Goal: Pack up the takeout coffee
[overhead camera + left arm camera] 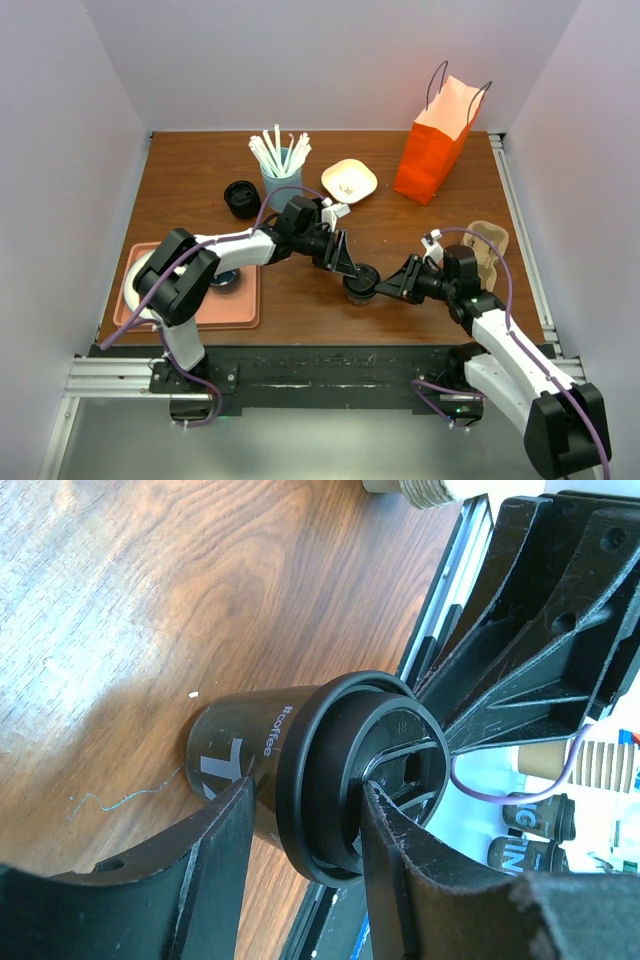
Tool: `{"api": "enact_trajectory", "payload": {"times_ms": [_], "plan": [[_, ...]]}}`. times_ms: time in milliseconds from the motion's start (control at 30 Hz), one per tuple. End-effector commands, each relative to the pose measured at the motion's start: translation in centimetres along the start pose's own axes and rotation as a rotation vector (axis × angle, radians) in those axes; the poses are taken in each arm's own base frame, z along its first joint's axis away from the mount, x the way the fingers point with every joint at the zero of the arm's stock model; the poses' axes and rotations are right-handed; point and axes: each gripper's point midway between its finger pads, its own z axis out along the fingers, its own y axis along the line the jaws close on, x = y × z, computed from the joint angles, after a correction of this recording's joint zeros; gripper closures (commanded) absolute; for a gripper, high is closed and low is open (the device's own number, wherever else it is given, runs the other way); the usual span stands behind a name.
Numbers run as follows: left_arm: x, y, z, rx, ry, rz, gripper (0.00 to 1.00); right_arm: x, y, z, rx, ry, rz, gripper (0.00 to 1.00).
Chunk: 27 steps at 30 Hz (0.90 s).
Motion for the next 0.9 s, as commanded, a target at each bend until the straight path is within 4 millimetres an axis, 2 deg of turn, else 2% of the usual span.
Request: {"api": "enact_trajectory", "payload": {"times_ms": [0,167,233,433,600,767,867], "plan": [[11.9,12.1,-1.0,-0.487,0.284,-0.154,0.52,0.7,-3.1,0.9,0.059,-0.042,0.046,0.76],[12.5,12.3,-1.0,-0.491,0.298,-0.163,0.52,1.9,-6.1,0.9,0.131,-0.071,0.069,0.85],[12.7,12.4,-0.9,-0.488,0.305,-0.169,0.52,2.1,-6.6,0.9,0.127,-0.089,0.082,0.87],[13.1,12.6,-0.9,-0.503,0.321,-0.177,0.52,3.9,-9.2,1.1,0.178,-0.077,0.133,0.88],[13.4,12.7,-0.8,-0.507,0.332,-0.19,0.52,3.7,-10.8,0.4,0.277,-0.124,0.158,0.8],[13.5,12.9,-0.9,-0.527,0.338,-0.196,0.52,4.2,-12.7,-0.2,0.396,-0.119,0.199,0.83],[13.5,12.9,-0.9,-0.529,0.34,-0.197,0.52,4.1,-12.6,0.0,0.419,-0.105,0.18,0.83]]}}
